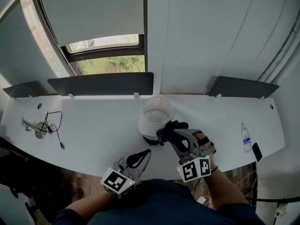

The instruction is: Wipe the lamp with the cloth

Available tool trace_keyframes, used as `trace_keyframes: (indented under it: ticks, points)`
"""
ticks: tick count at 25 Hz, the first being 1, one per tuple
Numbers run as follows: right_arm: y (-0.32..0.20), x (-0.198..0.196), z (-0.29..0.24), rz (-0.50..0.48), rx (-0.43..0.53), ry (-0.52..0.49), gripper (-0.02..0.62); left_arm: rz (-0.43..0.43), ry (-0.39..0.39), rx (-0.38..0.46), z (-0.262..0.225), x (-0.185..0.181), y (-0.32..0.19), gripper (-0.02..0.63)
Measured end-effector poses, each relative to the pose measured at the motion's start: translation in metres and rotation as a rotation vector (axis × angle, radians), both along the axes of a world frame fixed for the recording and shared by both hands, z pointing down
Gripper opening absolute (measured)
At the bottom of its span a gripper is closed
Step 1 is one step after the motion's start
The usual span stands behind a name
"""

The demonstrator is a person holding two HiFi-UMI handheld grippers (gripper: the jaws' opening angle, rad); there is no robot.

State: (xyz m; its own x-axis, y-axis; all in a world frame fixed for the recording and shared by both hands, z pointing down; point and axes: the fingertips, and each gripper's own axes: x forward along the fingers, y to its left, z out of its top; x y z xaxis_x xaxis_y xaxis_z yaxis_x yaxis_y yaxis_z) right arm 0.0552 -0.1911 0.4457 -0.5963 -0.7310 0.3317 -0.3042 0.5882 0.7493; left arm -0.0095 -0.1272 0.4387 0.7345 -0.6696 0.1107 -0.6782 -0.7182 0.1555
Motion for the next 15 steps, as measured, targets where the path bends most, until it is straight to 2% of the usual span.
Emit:
trace_keyframes:
  ticks: [6, 15]
  points:
    - [-0.012, 0.005, -0.034, 0.002, 0.075, -0.022, 0.103, 0.014, -0.010, 0.010, -0.001, 0.008, -0.003, 0.006]
    - [-0.021, 0.010, 0.001, -0.002, -0.007, -0.054, 0.103, -0.036, -0.029, -0.028, 0.007, 0.004, -0.006, 0.006]
